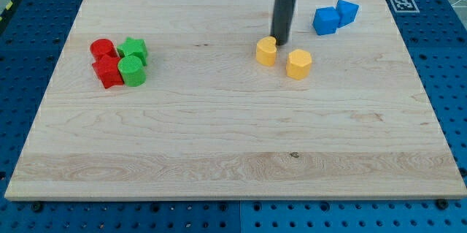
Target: Push the yellow heart to the top center
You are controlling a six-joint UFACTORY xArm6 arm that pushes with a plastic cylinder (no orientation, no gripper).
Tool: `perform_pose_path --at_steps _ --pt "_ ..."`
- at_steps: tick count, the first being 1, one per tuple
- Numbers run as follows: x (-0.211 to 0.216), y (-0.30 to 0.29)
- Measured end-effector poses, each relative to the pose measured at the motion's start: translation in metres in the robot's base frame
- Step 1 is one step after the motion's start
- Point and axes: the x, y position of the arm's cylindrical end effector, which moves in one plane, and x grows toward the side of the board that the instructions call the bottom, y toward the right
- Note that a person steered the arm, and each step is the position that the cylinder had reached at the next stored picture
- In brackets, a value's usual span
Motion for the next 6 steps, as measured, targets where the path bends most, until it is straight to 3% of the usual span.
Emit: perform_pose_path --at_steps 1,2,3,4,6 --pt "-0.014 -0.047" --pt "0.008 -0.064" --pt "0.058 -0.041" --pt "0.078 -0.004" --pt "0.013 -0.024"
